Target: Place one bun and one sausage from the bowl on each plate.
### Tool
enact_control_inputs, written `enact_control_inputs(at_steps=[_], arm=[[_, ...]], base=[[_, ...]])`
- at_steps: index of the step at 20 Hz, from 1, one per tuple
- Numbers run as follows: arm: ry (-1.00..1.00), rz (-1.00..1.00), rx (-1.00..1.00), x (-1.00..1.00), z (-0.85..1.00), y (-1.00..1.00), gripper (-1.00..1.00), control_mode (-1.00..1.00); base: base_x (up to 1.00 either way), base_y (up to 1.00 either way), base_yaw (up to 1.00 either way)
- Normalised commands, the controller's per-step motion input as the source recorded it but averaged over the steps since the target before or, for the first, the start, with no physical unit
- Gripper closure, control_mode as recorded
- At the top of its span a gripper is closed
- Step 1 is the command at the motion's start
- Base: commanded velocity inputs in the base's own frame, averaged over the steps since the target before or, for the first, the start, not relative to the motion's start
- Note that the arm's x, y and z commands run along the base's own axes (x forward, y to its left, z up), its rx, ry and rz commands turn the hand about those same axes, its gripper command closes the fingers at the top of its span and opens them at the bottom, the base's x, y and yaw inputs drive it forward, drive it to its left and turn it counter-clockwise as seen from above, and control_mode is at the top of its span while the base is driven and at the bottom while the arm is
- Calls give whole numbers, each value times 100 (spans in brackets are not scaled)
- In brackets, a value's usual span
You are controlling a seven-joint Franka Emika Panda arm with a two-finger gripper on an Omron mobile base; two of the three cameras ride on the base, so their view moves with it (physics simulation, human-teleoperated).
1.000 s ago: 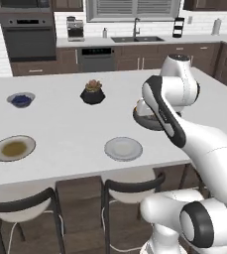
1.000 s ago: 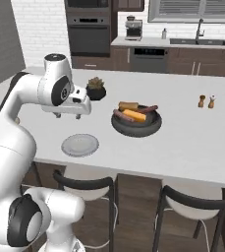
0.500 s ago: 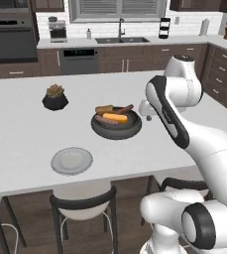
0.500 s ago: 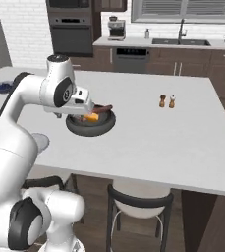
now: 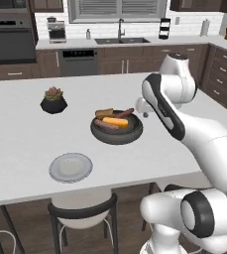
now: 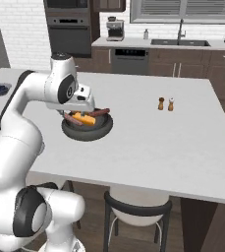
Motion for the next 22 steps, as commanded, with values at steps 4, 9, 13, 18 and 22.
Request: enact_control_inputs(at_steps=[4, 9, 13, 18, 22], arm=[[-1, 23, 0, 100, -11, 39, -100, -100], [-2, 41, 0, 92, -44, 58, -100, -100], [-26, 39, -1, 59, -59, 30, -100, -100], [-29, 23, -12, 42, -72, 1, -100, -100], [-3, 4, -11, 51, -56, -12, -100, -100]], base=[[0, 0, 0], [0, 0, 0], [0, 0, 0], [0, 0, 0], [0, 0, 0]])
